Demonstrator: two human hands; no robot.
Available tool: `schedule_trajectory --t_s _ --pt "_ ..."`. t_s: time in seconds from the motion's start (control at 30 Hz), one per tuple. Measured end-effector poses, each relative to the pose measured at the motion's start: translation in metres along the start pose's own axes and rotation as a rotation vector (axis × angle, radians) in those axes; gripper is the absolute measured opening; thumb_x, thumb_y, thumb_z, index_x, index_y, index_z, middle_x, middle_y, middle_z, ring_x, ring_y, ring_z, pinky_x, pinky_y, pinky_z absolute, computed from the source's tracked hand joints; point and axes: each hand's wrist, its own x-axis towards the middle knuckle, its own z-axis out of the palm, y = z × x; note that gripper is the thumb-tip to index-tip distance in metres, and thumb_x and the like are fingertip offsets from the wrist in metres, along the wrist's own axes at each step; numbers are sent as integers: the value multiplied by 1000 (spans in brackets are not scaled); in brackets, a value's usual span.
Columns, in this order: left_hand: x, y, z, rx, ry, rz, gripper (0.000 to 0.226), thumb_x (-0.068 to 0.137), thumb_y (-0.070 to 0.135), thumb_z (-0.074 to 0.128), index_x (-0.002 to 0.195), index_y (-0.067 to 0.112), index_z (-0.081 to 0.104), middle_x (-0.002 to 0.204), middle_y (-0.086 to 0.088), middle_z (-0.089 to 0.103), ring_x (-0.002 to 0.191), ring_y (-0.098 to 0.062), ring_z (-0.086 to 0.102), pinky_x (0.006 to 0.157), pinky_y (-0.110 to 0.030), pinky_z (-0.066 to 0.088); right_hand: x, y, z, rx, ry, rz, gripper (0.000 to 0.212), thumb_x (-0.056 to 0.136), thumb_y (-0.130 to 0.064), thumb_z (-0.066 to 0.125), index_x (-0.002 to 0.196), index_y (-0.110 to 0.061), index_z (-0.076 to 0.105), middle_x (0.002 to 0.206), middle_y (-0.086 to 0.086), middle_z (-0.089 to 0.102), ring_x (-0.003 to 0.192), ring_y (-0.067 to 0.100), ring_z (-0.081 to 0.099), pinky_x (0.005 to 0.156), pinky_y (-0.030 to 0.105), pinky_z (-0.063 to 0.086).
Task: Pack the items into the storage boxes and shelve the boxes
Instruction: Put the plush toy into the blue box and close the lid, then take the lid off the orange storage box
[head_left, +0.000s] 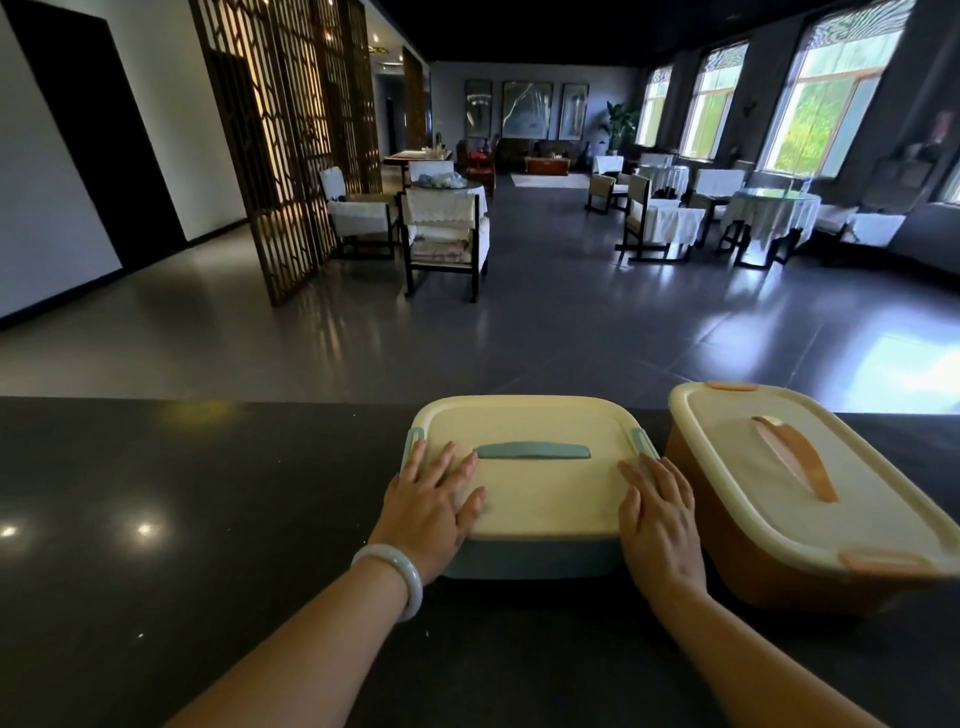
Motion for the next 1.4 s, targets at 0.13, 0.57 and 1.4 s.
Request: schedule_trajectory --t_s 0.13,0.57,1.4 --pt "22 -2 0 -13 26 -17 75 83 65 -7 151 37 9 161 8 5 147 -22 -11 120 -48 10 26 4 13 53 26 -10 41 98 -31 37 133 -19 55 151 0 36 143 16 18 119 40 15" --pt "14 25 -19 -147 -150 -196 61 98 54 19 152 34 -1 160 7 -11 146 -22 -18 117 -58 4 36 0 -11 -129 -325 -14 53 102 -43 25 151 -25 21 161 -3 2 146 17 -10 116 34 -3" --pt "68 335 42 -400 -121 -209 67 101 45 30 153 23 -6 160 -3 -3 145 -27 2 119 -41 10 80 234 -167 -145 -489 191 66 98 -50 34 152 -33 0 160 -3 -12 142 30 22 107 42 37"
